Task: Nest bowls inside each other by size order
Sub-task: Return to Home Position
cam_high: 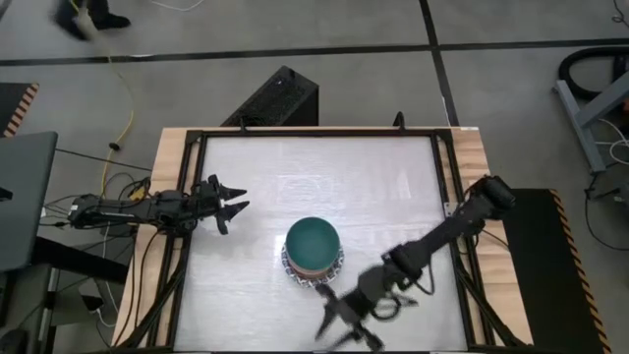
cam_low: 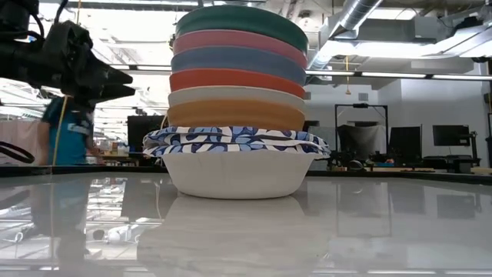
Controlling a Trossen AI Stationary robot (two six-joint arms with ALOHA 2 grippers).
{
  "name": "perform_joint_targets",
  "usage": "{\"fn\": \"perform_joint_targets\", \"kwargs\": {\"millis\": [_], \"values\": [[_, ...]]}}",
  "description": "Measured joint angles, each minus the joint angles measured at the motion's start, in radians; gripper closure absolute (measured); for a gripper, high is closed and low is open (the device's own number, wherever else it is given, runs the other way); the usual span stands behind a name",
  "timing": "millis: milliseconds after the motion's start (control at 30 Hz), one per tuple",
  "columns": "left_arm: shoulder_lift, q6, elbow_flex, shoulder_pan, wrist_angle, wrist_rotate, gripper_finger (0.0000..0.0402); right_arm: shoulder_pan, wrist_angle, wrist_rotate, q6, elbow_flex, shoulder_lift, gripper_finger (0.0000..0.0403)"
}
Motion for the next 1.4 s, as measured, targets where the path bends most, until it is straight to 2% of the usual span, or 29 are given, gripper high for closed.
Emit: {"fn": "perform_joint_targets", "kwargs": {"millis": [133,233,467,600,700,900,1133,1400], "values": [[-0.002,-0.021,0.0,0.0,0.002,0.003,0.0216,-0.117,0.232,-0.155,0.027,-0.148,-0.117,0.0225],[-0.002,-0.021,0.0,0.0,0.0,0.059,0.0216,-0.178,0.251,-0.164,0.027,-0.242,-0.244,0.0225],[-0.003,0.004,0.0,0.0,0.001,0.188,0.0216,-0.248,0.23,-0.064,-0.045,-0.458,-0.612,0.0225],[-0.003,0.002,0.0,0.0,0.002,0.191,0.0216,-0.231,0.179,0.117,-0.053,-0.603,-0.853,0.0225],[-0.003,-0.006,0.0,0.0,0.002,0.191,0.0216,-0.215,0.129,0.208,-0.055,-0.683,-0.988,0.0225],[-0.003,-0.004,0.0,0.0,0.002,0.191,0.0216,-0.177,0.075,0.33,-0.098,-0.808,-1.182,0.0225],[-0.003,-0.022,0.0,0.0,0.002,0.224,0.0216,-0.175,0.081,0.37,-0.11,-0.971,-1.411,0.0225],[-0.003,-0.029,0.0,0.0,0.002,0.227,0.0216,-0.186,0.08,0.438,-0.106,-1.166,-1.583,0.0225]]}}
